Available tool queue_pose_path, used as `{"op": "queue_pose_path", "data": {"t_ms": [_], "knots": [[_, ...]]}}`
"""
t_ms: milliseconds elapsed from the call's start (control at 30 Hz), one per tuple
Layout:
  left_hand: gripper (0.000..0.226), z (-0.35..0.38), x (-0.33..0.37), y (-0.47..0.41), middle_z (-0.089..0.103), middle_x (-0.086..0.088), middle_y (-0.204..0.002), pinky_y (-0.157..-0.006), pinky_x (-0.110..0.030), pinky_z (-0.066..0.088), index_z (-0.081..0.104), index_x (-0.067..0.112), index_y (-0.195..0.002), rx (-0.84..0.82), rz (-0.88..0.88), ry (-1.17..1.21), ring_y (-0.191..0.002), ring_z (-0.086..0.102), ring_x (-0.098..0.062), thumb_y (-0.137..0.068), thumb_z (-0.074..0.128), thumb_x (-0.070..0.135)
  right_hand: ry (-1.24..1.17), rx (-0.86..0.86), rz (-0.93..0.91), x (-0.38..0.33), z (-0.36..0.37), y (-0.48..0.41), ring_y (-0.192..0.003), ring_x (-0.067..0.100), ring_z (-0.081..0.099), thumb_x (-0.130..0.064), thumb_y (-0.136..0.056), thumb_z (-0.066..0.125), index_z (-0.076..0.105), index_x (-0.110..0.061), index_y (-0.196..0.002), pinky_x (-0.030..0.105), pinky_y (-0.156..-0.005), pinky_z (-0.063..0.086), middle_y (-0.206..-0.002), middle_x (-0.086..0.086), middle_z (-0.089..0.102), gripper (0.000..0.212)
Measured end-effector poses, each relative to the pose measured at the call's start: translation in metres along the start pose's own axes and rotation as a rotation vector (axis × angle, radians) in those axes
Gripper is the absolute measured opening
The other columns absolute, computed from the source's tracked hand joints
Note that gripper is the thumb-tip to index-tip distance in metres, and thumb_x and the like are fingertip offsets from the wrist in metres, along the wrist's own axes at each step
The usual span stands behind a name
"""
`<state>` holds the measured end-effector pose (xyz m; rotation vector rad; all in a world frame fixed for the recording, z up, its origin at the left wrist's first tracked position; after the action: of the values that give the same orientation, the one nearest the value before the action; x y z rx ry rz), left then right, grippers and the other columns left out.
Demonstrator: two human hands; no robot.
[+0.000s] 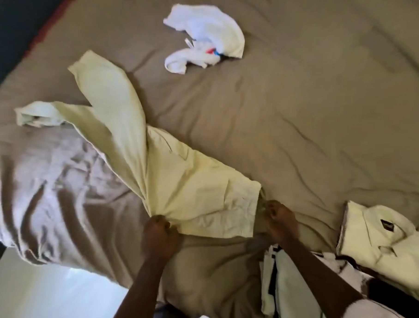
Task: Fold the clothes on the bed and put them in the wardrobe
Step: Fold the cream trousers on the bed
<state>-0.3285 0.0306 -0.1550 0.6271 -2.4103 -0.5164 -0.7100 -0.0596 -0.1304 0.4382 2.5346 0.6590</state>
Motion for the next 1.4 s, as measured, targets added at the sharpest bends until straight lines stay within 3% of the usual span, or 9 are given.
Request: {"op": "queue_pose_path", "data": {"t_ms": [133, 233, 400, 533, 600, 767, 967, 1133, 1400], "knots": [[0.035, -0.005, -0.048, 0.004, 0.071, -0.017, -0.099, -0.091, -0.04, 0.046, 0.076, 0.007, -0.072, 0.137, -0.383, 0.199, -0.101, 0.065, -0.037, -0.083, 0.075, 0.04, -0.657, -0.128, 0.242, -0.019, 0.066, -0.017, -0.116, 0.02, 0.067, -0.074, -0.075, 0.074, 0.065, -0.024, -0.134, 0.031, -0.096, 0.056, -0.128, 0.0, 0.071, 0.078], [0.036, 0.006, -0.07, 0.009, 0.061, -0.009, -0.066, -0.071, -0.037, 0.047, 0.063, 0.009, -0.061, 0.12, -0.579, 0.608, -0.069, 0.059, -0.025, -0.079, 0.085, 0.03, -0.531, -0.017, 0.331, -0.012, 0.08, -0.031, -0.132, 0.028, 0.056, -0.085, -0.059, 0.075, 0.052, -0.027, -0.143, 0.051, -0.11, 0.046, -0.139, 0.002, 0.062, 0.105], [0.026, 0.029, -0.079, -0.002, 0.071, -0.015, -0.094, -0.082, -0.045, 0.06, 0.066, 0.0, -0.108, 0.021, -0.688, 0.85, -0.088, 0.069, -0.033, -0.084, 0.074, -0.009, -0.866, 0.063, 0.401, -0.01, 0.082, -0.039, -0.11, 0.029, 0.069, -0.017, -0.077, 0.088, 0.062, -0.015, -0.131, 0.044, -0.097, 0.056, -0.122, 0.011, 0.071, 0.06], [0.029, 0.035, -0.06, 0.004, 0.064, -0.014, -0.097, -0.075, -0.043, 0.064, 0.063, 0.001, -0.112, -0.001, -0.751, 0.924, -0.081, 0.066, -0.03, -0.089, 0.061, -0.014, -1.13, -0.044, 0.311, -0.015, 0.082, -0.03, -0.093, 0.03, 0.077, -0.01, -0.078, 0.089, 0.072, -0.007, -0.116, 0.051, -0.08, 0.064, -0.104, 0.014, 0.078, 0.041], [0.024, 0.043, -0.047, 0.011, 0.064, -0.018, -0.097, -0.059, -0.037, 0.064, 0.063, -0.002, -0.106, -0.05, -0.793, 0.986, -0.081, 0.067, -0.039, -0.088, 0.057, -0.016, -1.106, 0.064, 0.284, 0.0, 0.053, -0.033, -0.101, 0.031, 0.074, -0.01, -0.076, 0.091, 0.067, -0.004, -0.122, 0.05, -0.088, 0.062, -0.114, 0.017, 0.075, 0.052], [0.028, 0.099, 0.011, 0.03, 0.068, -0.021, -0.095, -0.075, -0.044, 0.065, 0.067, -0.003, -0.107, -0.363, -0.719, 0.927, -0.082, 0.065, -0.034, -0.082, 0.065, -0.015, -0.774, 0.302, 0.126, 0.052, -0.066, -0.049, -0.105, 0.019, 0.067, -0.018, -0.074, 0.094, 0.063, -0.007, -0.127, 0.029, -0.089, 0.056, -0.12, 0.007, 0.071, 0.062], [0.012, 0.148, 0.064, 0.049, 0.07, -0.012, -0.075, -0.061, -0.035, 0.057, 0.07, 0.004, -0.093, -0.406, -0.686, 0.718, -0.062, 0.063, -0.024, -0.081, 0.074, 0.002, -0.21, 0.246, 0.216, 0.101, -0.083, -0.06, -0.118, 0.039, 0.063, -0.038, -0.078, 0.084, 0.049, -0.014, -0.142, 0.049, -0.1, 0.05, -0.129, 0.019, 0.066, 0.077], [0.016, 0.084, 0.045, 0.039, 0.076, -0.001, -0.081, -0.063, -0.032, 0.054, 0.072, 0.015, -0.084, -0.3, -0.587, 0.583, -0.075, 0.073, -0.021, -0.084, 0.071, 0.031, -0.114, 0.375, -0.039, 0.001, -0.044, -0.015, -0.12, 0.037, 0.055, -0.024, -0.087, 0.068, 0.056, -0.017, -0.135, 0.049, -0.102, 0.043, -0.129, 0.013, 0.059, 0.05], [0.01, -0.078, -0.09, -0.043, 0.069, -0.001, -0.084, -0.065, -0.03, 0.051, 0.069, 0.018, -0.09, 0.009, -0.716, 1.172, -0.073, 0.064, -0.016, -0.099, 0.064, 0.022, -0.295, -0.119, -0.38, -0.22, 0.142, 0.053, -0.089, 0.016, 0.068, -0.025, -0.086, 0.066, 0.069, -0.028, -0.11, 0.041, -0.08, 0.058, -0.104, -0.004, 0.067, 0.024]]}}
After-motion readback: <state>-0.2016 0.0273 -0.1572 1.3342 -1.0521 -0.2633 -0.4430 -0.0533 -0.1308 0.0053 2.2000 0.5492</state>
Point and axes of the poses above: each hand's wrist, its own y-axis away from the middle knuckle, its own z-axis out of the palm, x = y × z, the point moved 10 cm from there along -y, towards the middle knuckle
